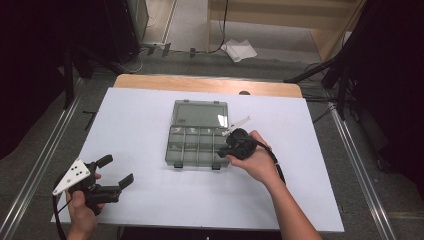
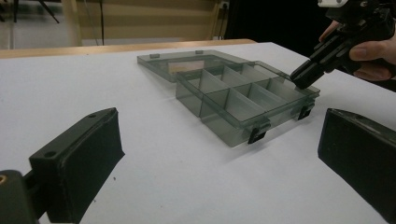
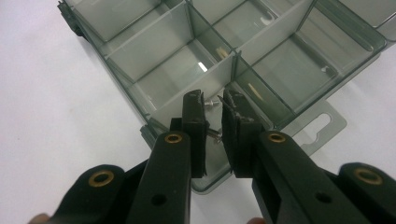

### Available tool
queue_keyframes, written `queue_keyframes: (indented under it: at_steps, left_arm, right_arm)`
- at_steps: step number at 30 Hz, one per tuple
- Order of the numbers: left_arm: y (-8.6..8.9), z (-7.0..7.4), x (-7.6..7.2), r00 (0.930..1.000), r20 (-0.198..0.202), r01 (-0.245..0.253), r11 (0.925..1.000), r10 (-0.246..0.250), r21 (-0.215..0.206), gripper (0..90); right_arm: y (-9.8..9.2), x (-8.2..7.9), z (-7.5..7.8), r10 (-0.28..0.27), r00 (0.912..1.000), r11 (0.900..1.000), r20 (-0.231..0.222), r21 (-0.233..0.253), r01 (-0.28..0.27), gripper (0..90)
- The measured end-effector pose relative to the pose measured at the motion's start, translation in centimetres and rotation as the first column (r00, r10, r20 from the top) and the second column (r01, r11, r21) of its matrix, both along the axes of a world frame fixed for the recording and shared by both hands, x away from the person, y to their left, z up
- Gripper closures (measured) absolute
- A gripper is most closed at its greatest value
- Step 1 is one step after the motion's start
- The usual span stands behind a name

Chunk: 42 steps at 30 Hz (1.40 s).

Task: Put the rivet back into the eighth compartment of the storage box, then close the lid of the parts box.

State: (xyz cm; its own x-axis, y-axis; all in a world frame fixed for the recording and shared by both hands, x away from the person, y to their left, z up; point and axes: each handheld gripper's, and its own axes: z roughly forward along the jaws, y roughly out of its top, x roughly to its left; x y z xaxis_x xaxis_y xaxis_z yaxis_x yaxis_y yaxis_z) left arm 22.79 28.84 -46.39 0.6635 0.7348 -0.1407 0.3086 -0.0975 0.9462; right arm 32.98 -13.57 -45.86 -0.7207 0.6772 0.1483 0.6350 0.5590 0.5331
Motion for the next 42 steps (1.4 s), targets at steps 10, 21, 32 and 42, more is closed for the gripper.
queue_keyframes:
  at_steps: [10, 21, 32, 42]
  left_arm:
    - [0.1, 0.1, -0.1, 1.0000, -0.003, -0.008, 1.0000, 0.008, 0.004, 0.0]
    - [-0.2, 0.0, 0.2, 0.9999, -0.011, -0.004, 0.9999, 0.004, 0.012, 0.0]
    - [-0.9, 0.0, 0.8, 0.9998, -0.017, 0.010, 0.9996, -0.010, 0.025, 0.0]
    - [-2.4, 0.8, 2.3, 0.9999, -0.012, 0.006, 0.9999, -0.006, 0.013, 0.0]
  right_arm:
    - [-0.5, 0.0, 0.4, -0.022, 0.9996, 0.999, 0.015, 0.044, 0.022, 55.7]
    - [-1.1, -0.1, 0.9, -0.076, 0.9969, 0.994, 0.019, 0.081, 0.074, 0.0]
    - [-1.5, 0.0, 1.2, -0.087, 0.9956, 0.992, 0.034, 0.097, 0.084, 0.0]
    - [-1.9, 0.3, 1.4, -0.106, 0.9938, 0.990, 0.034, 0.095, 0.103, 0.0]
